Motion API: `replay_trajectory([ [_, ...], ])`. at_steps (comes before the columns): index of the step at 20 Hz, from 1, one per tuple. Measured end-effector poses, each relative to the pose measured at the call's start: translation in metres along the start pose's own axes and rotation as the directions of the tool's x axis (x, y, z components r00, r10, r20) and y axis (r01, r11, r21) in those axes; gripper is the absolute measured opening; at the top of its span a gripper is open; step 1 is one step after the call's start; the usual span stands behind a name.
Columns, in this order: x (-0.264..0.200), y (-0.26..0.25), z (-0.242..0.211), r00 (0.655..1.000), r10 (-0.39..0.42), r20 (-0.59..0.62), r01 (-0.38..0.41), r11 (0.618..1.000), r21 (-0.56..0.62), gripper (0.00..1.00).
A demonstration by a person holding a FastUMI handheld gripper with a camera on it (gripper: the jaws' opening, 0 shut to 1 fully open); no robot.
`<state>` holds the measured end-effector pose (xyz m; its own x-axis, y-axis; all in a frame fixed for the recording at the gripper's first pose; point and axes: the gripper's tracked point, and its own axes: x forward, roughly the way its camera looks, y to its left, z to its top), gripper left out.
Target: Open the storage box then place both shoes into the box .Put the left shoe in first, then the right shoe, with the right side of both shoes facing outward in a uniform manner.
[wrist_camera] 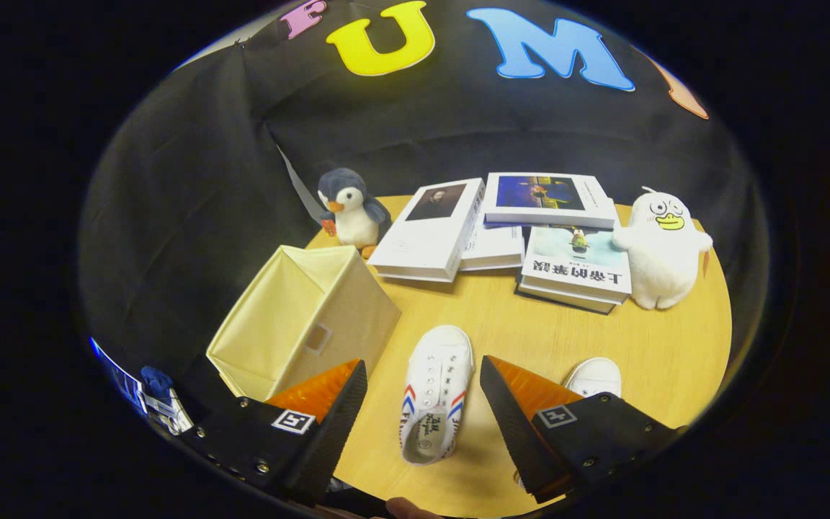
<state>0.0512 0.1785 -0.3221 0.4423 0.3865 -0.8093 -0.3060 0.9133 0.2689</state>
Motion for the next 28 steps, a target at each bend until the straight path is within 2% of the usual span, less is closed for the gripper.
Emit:
replay_trajectory([
  [3, 0.017, -0.014, -0.034, 0.995, -0.043, -0.092, 0.043, 0.999, 0.007, 0.96],
  [7, 0.034, -0.018, -0.062, 0.982, -0.027, -0.187, 0.038, 0.998, 0.055, 0.94],
  [12, 0.063, -0.025, -0.091, 0.950, -0.055, -0.308, 0.068, 0.997, 0.034, 0.94],
  [13, 0.068, -0.024, -0.096, 0.943, -0.058, -0.329, 0.072, 0.997, 0.030, 0.88],
  [16, 0.083, -0.032, -0.112, 0.912, -0.103, -0.398, 0.110, 0.994, -0.005, 0.88],
  [17, 0.087, -0.032, -0.116, 0.900, -0.108, -0.422, 0.119, 0.993, 0.000, 0.82],
  [18, 0.091, -0.032, -0.119, 0.889, -0.102, -0.446, 0.120, 0.993, 0.013, 0.81],
  [20, 0.093, -0.021, -0.117, 0.887, -0.028, -0.461, 0.080, 0.992, 0.096, 0.79],
  [21, 0.092, -0.016, -0.116, 0.879, 0.002, -0.476, 0.079, 0.985, 0.150, 0.52],
  [23, 0.100, -0.023, -0.120, 0.875, 0.008, -0.485, 0.088, 0.981, 0.174, 0.27],
  [24, 0.083, -0.024, -0.109, 0.874, 0.003, -0.486, 0.093, 0.980, 0.174, 0.14],
  [25, 0.097, -0.021, -0.122, 0.871, 0.017, -0.490, 0.087, 0.978, 0.189, 0.03],
  [28, 0.083, -0.013, -0.111, 0.870, 0.073, -0.487, 0.055, 0.968, 0.243, 0.03],
])
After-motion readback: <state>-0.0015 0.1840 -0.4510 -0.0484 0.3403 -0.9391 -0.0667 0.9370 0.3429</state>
